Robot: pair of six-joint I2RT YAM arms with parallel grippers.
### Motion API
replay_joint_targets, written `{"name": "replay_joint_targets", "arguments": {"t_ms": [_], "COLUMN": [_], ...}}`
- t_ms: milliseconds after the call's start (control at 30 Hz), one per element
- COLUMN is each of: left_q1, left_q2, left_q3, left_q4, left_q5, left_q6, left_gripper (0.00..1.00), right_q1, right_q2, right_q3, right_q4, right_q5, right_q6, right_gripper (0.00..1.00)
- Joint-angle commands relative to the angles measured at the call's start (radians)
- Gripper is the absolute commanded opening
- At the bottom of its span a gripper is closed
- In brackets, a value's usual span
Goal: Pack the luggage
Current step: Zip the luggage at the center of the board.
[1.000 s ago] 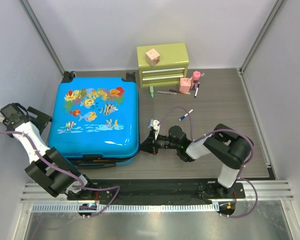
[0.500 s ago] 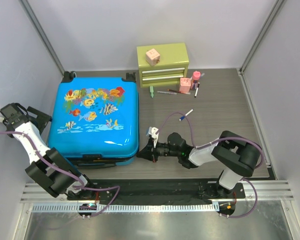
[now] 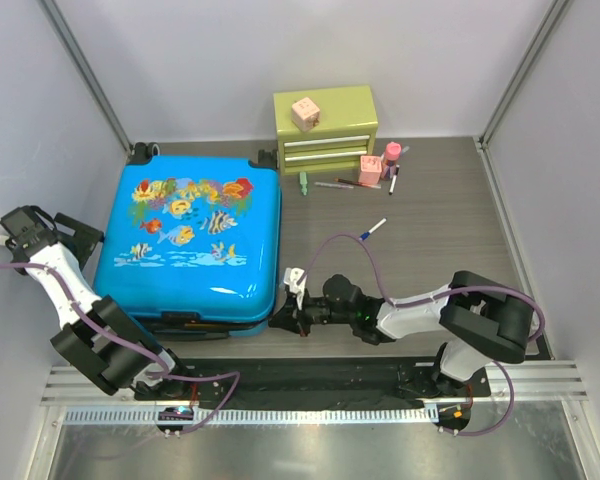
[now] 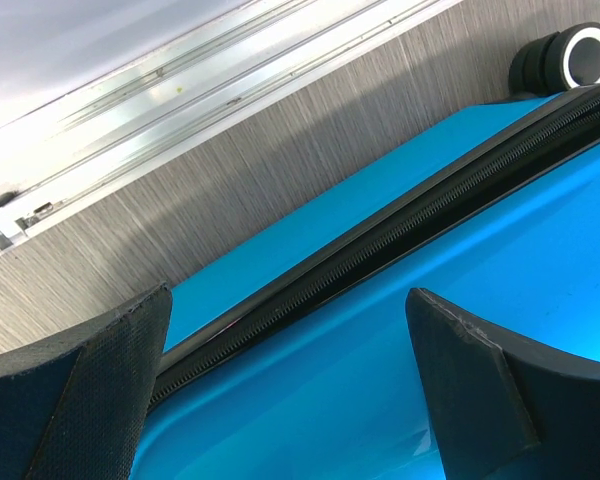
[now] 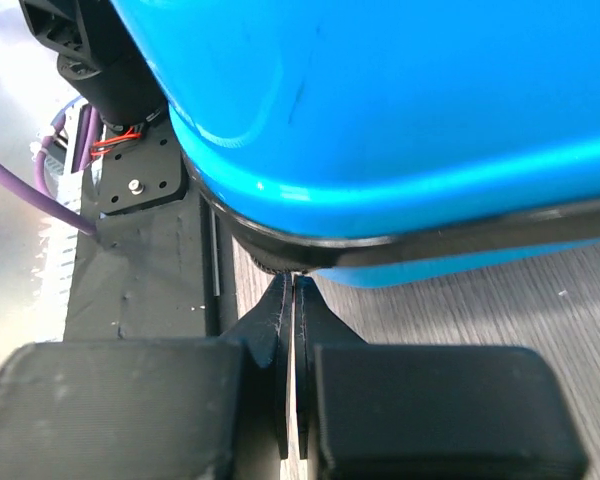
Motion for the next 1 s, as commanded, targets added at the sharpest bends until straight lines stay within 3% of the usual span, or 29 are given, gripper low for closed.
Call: {"name": "replay_joint_targets", "arguments": {"t_ms": [0, 667, 767, 967], "left_q1": [-0.015, -0.011, -0.011, -0.014], "left_q2": [-0.040, -0.078, -0.097, -0.147], "left_q3": [0.021, -0.050, -0.077, -0.186], "left_q4": [-0.076, -0.036, -0.033, -0.007], "left_q5": [-0.006, -0.060, -0.086, -0.172], "left_q6": [0.005, 0.017, 0.039, 0.055], "left_gripper": [1.00, 1.00, 0.94, 0.71], "right_q1": [0.067, 0.202, 0.202, 0.202], "right_q2": [-0.057, -0.074, -0.056, -0.063], "right_q3": [0.067, 0.191, 0.239, 0.234], "right_q4": [-0.125, -0.404, -0.484, -0.477], "right_q5": [-0.010, 0.105, 0.151, 0.174], "right_q6": [-0.056, -0.050, -0.042, -0.019], "right_gripper": [0.02, 0.01, 0.01, 0.01]}}
